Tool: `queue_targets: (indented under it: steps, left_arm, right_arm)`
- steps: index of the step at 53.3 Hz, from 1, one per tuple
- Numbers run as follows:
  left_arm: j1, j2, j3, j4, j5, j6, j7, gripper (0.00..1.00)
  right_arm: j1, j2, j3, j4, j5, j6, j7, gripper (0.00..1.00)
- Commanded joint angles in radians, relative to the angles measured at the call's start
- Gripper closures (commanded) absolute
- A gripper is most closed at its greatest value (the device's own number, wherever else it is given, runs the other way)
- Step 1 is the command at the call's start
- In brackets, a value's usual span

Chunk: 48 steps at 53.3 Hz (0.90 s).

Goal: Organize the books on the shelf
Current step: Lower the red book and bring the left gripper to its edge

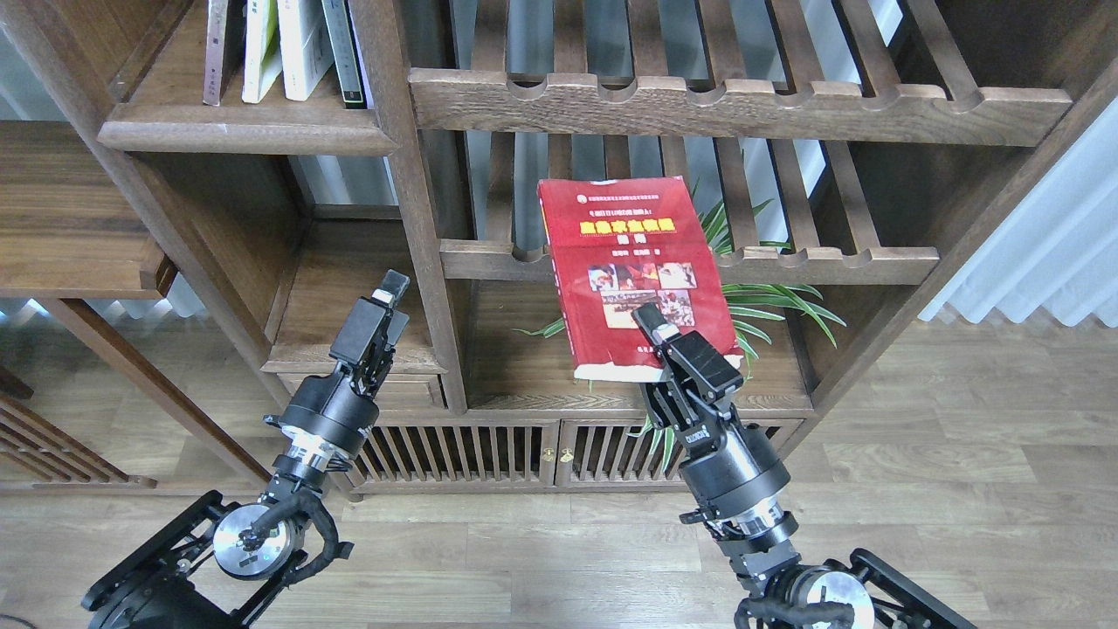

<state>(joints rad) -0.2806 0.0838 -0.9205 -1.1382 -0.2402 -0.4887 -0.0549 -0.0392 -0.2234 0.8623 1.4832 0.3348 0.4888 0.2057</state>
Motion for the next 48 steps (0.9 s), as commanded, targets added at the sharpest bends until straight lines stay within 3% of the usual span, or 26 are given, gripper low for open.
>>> queue_targets:
  steps: [1, 5, 19, 29, 48]
  left_arm:
    - [0.007, 0.002, -0.018, 0.003, -0.106, 0.0, 0.156, 0.01]
    - [0.012, 0.007, -0.024, 0.003, -0.133, 0.0, 0.194, 0.01]
    - [-0.002, 0.083, -0.011, -0.006, -0.226, 0.0, 0.228, 0.01]
    - [-0.025, 0.165, -0.001, -0.017, -0.37, 0.0, 0.368, 0.01]
    - [-0.086, 0.231, 0.109, -0.038, -0.468, 0.0, 0.385, 0.02]
  right_arm:
    - [0.019, 0.015, 0.0, -0.064, 0.004, 0.0, 0.0, 0.96]
    - [0.027, 0.03, -0.008, -0.084, 0.004, 0.0, 0.0, 0.96]
    - [0.081, 0.041, -0.058, -0.169, 0.007, 0.0, -0.003, 0.95]
    - [0.102, 0.033, -0.095, -0.172, 0.006, 0.0, -0.003, 0.96]
    - [0.143, 0.047, -0.187, -0.192, 0.0, 0.0, -0.003, 0.95]
